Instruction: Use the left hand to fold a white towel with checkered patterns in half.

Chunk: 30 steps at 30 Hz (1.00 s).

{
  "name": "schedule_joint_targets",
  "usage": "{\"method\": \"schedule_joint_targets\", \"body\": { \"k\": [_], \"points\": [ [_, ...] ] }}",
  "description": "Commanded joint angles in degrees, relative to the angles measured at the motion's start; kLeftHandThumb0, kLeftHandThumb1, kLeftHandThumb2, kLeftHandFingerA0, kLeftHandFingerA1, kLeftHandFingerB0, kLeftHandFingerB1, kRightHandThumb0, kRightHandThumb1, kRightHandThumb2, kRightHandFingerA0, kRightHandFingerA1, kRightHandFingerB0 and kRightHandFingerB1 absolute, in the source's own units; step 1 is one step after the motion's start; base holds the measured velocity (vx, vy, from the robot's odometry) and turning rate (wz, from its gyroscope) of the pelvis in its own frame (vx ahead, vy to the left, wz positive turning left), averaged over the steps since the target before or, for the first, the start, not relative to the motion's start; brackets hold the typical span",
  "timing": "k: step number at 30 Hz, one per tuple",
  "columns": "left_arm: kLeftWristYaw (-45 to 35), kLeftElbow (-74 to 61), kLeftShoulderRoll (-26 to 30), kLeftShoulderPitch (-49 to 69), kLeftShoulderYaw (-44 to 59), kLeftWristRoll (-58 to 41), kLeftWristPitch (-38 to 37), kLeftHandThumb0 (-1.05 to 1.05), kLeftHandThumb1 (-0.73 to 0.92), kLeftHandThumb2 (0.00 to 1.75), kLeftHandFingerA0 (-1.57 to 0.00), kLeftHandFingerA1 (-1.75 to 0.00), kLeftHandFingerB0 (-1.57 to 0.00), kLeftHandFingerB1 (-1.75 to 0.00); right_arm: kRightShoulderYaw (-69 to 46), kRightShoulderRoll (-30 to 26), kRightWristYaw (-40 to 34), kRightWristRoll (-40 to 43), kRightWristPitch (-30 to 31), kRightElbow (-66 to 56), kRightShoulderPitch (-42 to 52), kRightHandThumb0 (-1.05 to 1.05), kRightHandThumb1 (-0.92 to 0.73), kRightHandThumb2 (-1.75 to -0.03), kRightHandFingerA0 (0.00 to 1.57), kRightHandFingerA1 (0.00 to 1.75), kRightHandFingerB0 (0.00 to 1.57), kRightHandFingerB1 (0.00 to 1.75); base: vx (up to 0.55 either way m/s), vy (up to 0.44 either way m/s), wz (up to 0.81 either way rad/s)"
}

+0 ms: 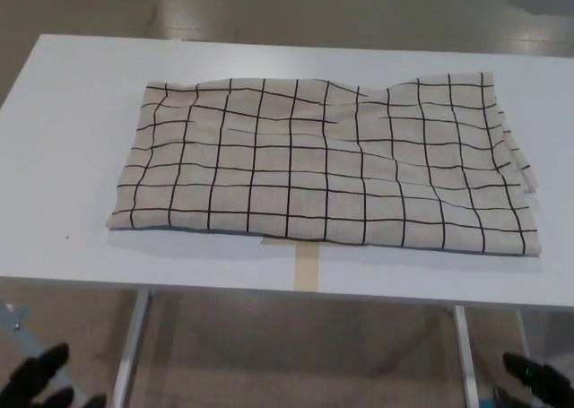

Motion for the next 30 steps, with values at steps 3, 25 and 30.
{"method": "schedule_joint_targets", "body": {
  "k": [3,25,30],
  "points": [
    [-0.8,-1.5,-1.3,2.2,4.4,-5.6,-8.7,-0.12,0.61,1.01,-0.03,-0.49,0.0,-0.46,-2.3,1.4,-1.1,2.6,-10.4,0.8,0.5,-0.56,-0.67,-0.62,0.43,0.38,0.38,0.35,0.0,0.0,0.0],
    [2.6,-36.5,-2.2,22.3,5.7,9.0,-43.1,-0.4,0.29,0.64,0.0,-0.18,0.0,-0.12,-2.4,0.9,-1.3,1.7,-13.5,4.2,-0.4,-0.54,-0.66,-0.61,0.45,0.39,0.4,0.36,0.0,0.0,0.0],
    [5.4,-43.9,0.6,15.1,9.6,16.4,-43.8,-0.49,0.34,0.66,0.0,-0.1,0.0,-0.04,-2.6,1.1,-1.0,2.1,-13.4,4.0,-0.3,-0.53,-0.66,-0.61,0.45,0.39,0.4,0.36,0.0,0.0,0.0]
  ]
}}
